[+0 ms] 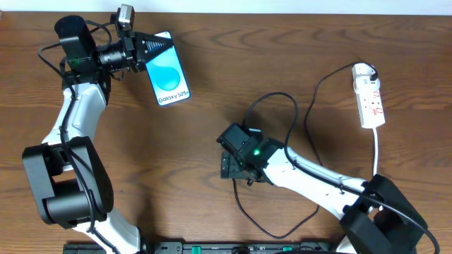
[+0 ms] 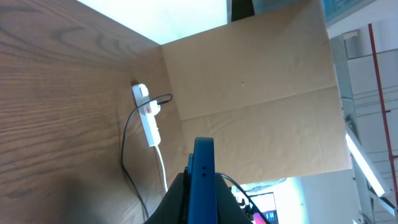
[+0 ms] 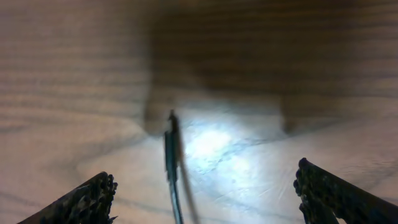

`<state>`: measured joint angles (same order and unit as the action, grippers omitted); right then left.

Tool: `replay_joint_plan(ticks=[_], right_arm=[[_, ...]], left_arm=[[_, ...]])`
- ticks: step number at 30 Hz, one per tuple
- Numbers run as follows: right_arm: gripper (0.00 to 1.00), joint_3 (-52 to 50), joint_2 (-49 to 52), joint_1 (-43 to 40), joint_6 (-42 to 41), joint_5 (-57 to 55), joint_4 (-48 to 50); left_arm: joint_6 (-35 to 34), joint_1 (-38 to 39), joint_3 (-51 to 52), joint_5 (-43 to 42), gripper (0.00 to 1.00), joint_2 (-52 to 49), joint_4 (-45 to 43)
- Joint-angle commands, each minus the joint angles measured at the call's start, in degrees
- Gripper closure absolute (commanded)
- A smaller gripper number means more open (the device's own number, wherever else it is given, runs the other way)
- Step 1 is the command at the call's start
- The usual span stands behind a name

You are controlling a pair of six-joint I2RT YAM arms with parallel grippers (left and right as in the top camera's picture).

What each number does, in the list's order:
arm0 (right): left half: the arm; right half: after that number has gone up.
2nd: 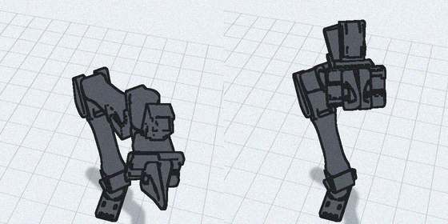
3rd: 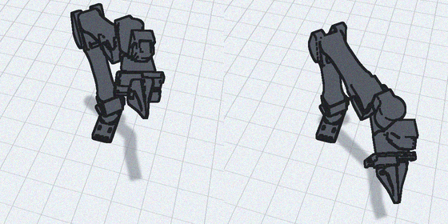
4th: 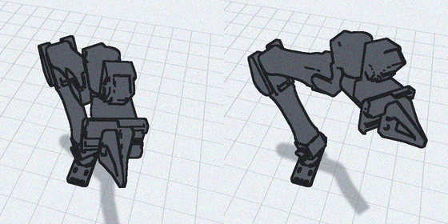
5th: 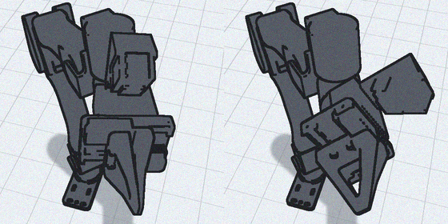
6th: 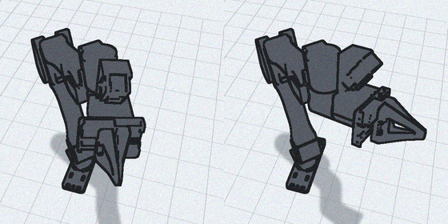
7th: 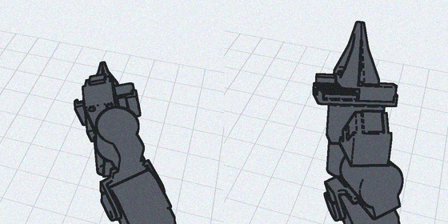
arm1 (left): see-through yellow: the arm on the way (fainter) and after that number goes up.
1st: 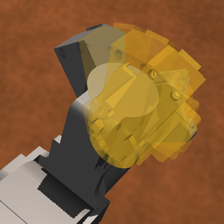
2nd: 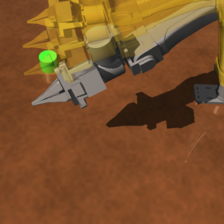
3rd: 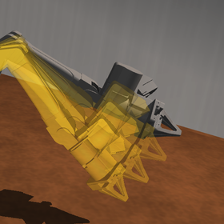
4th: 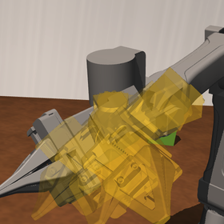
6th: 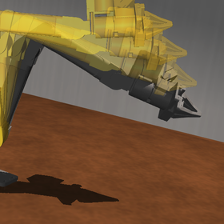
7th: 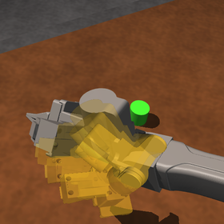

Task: Plug charger to phone and switch on socket
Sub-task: 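Lower the right gripper onto the black charger cable and grasp it, then lift the cable connector with the right gripper toward the phone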

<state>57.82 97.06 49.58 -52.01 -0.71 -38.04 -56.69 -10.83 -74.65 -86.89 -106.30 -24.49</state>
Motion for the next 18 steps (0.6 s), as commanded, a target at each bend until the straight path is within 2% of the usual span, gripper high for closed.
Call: replay_joint_plan(ticks=[1,13,18], right_arm=[[0.09,0.6,-0.4,1.4,2.3,-0.3,-0.1],[0.11,1.2,-0.3,1.9,2.5,-2.5,-2.1],[0.07,4.3,2.5,3.5,3.8,-4.1,-4.2]], left_arm=[[0.8,-0.2,-0.6,-1.0,0.93,1.7,-0.5],[0.8,-0.2,-0.6,-1.0,0.93,1.7,-0.5],[0.8,-0.2,-0.6,-1.0,0.93,1.7,-0.5]])
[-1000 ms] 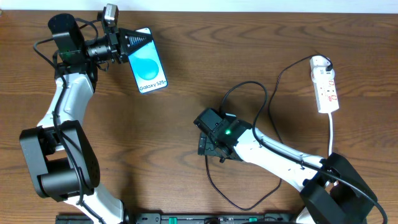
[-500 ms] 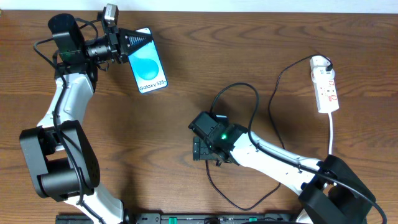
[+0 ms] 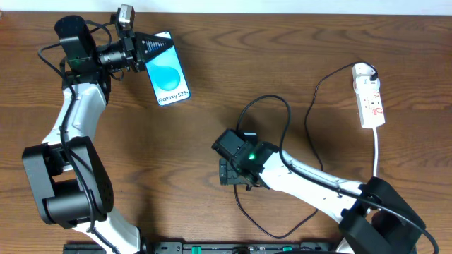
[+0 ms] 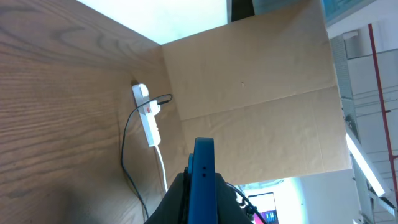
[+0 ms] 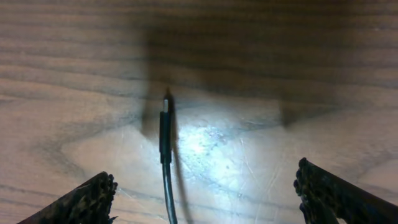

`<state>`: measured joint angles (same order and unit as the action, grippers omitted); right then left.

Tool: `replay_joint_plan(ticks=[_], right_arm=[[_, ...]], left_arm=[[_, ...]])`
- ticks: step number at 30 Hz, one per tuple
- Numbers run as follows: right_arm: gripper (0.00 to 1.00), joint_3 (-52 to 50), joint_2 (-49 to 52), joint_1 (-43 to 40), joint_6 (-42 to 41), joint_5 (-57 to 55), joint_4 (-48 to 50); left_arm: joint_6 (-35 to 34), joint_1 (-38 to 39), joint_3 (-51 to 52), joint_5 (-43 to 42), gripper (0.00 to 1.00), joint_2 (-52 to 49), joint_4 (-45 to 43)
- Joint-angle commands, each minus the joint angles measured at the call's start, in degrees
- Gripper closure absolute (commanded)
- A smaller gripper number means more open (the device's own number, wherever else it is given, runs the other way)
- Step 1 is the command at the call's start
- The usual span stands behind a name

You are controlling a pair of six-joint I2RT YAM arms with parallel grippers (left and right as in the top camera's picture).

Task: Plug charger to phone and switch on socket
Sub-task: 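Lift the cable connector with the right gripper toward the phone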

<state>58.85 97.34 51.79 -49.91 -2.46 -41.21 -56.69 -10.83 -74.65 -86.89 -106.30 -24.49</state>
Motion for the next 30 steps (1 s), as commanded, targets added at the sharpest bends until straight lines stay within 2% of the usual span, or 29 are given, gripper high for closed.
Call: replay_joint_plan(ticks=[1,8,20,30], right_arm=[[0.07,4.5,3.3,1.5,1.8,-2.6,-2.1],[0.08,12.0,10.0,2.6,1.8,-4.5,-8.5],[0.06,12.2,10.4,2.6,0.3,0.5,-8.5],[0.08,12.2,11.7,2.6,-3.7,-0.3,-9.5]], left_arm=[[0.8,-0.2,-0.6,-1.0,0.93,1.7,-0.5],[0.7,-0.2,-0.6,-1.2,0.93,1.7,-0.5],[0.8,-0.2,-0.6,-1.2,0.93,1.7,-0.5],[0.7,-0.2,-0.6,-1.2,0.93,1.7,-0.5]])
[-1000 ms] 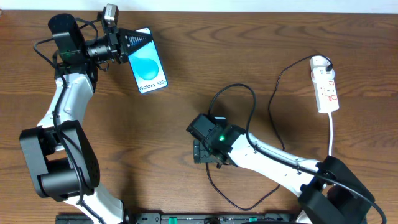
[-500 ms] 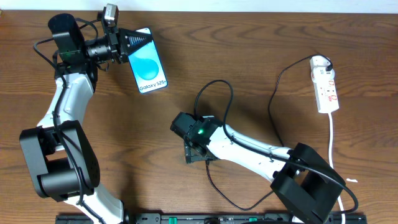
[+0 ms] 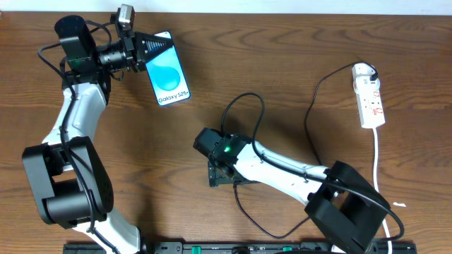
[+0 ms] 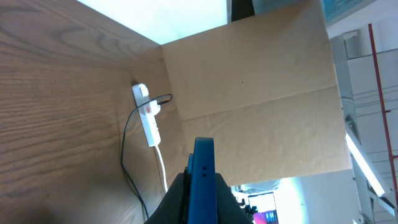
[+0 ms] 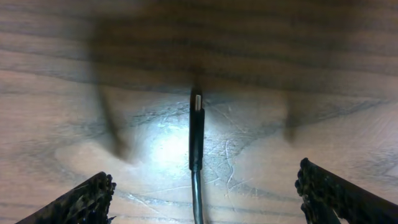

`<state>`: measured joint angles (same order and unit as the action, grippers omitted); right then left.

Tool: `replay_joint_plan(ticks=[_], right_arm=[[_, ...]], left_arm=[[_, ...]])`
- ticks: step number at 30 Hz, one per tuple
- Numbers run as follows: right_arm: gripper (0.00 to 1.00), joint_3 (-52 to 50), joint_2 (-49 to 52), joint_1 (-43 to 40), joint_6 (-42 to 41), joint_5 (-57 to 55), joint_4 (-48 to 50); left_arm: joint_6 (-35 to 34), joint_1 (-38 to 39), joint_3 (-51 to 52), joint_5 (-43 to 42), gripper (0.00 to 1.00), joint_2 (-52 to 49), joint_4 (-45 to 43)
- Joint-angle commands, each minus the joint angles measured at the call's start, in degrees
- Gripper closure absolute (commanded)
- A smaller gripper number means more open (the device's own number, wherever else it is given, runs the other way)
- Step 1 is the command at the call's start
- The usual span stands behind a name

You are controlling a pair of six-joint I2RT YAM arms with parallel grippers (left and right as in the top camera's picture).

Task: Plug charger to phone and switch on socket
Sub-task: 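Lift the cable connector with the right gripper toward the phone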

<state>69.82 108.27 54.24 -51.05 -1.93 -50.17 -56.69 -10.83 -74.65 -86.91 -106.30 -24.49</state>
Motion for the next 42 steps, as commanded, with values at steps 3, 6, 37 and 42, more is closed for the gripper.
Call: replay_joint_plan(ticks=[3,6,37,42], right_arm=[[0.06,1.2,1.3,0.1,-3.4,-1.1,-0.9],[0.05,1.2,1.9,-0.3,-3.4,-1.0,-0.9],[0.67,1.2,5.4,-5.0,-2.8,5.1,-0.4],[0.68,1.2,5.4,-5.0,-2.5,5.1,-0.4]], left_arm=[[0.7,-0.2,-0.6,-1.2,0.93,1.7,-0.5],[0.7,-0.2,-0.6,-1.2,0.93,1.7,-0.5],[0.8,-0.2,-0.6,-1.1,0.93,1.7,-0.5],[0.8,-0.2,-0.6,-1.1,0.93,1.7,-0.5]])
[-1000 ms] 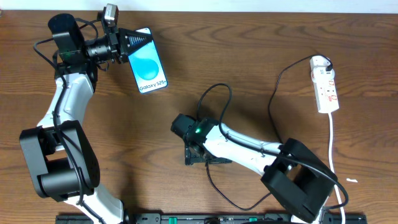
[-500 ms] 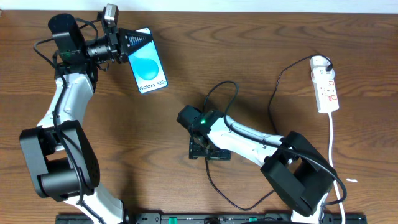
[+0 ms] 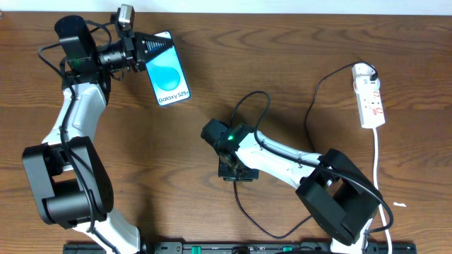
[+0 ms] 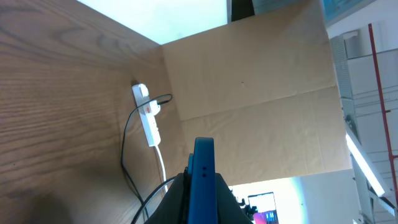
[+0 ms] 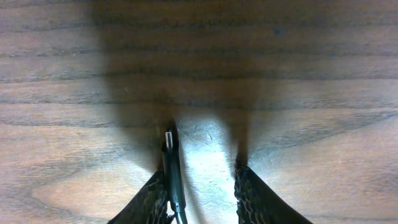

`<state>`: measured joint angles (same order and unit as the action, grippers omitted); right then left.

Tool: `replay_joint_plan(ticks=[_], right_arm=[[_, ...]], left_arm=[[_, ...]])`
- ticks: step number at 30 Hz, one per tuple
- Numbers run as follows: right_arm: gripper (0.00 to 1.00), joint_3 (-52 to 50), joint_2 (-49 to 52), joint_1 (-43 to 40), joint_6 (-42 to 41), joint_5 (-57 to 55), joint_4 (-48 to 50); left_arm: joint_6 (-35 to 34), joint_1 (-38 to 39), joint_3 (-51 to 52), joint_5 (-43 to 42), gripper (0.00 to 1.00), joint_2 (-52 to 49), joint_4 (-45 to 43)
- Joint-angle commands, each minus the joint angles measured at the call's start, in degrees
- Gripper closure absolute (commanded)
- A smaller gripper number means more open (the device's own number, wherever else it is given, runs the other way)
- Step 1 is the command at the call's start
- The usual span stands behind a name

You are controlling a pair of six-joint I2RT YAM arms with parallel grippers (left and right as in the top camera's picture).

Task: Plug charger to phone and switch on socket
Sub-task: 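Lift the cable connector with the right gripper toward the phone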

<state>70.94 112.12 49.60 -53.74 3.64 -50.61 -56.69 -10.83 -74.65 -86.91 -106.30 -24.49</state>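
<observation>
My left gripper [image 3: 145,51] is shut on the blue phone [image 3: 168,77], holding it at the far left with its screen facing up; in the left wrist view the phone's edge [image 4: 203,174] stands between the fingers. The black charger cable [image 3: 308,123] runs from the white socket strip [image 3: 370,104] to the middle of the table. Its plug tip [image 5: 172,168] lies on the wood inside my right gripper [image 5: 202,186]. The jaws are narrowed, with the plug against the left finger [image 5: 149,202] and a gap left to the right finger.
The socket strip's white cord [image 3: 378,152] runs down the right side of the wooden table [image 3: 127,162]. A cardboard wall [image 4: 261,87] stands behind the socket strip [image 4: 147,118]. The black cable loops [image 3: 251,96] beside the right arm.
My right gripper's jaws have narrowed from wide open to close around the plug, which now lies against the left finger. The gripper has shifted slightly right on the table. The left arm is unchanged.
The left gripper held the phone still throughout. My right gripper was wide open over the cable end mid-table, then stood further left with the plug centred between its fingers. Now its jaws are drawn in around the plug.
</observation>
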Motion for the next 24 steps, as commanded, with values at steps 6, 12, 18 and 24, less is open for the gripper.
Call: replay_joint_plan(ticks=[6,12,18,24], right_arm=[[0.68,0.1,1.5,-0.4,0.2,-0.1,0.0],[0.71,0.1,1.5,-0.4,0.2,0.0,-0.2],[0.99,0.1,1.5,-0.4,0.2,0.2,-0.2],[0.99,0.2,1.5,-0.4,0.9,0.5,-0.2]], left_arm=[[0.8,-0.2,-0.6,-1.1,0.93,1.7,-0.5],[0.8,-0.2,-0.6,-1.1,0.93,1.7,-0.5],[0.8,-0.2,-0.6,-1.1,0.93,1.7,-0.5],[0.8,-0.2,-0.6,-1.1,0.92,1.7,-0.5]])
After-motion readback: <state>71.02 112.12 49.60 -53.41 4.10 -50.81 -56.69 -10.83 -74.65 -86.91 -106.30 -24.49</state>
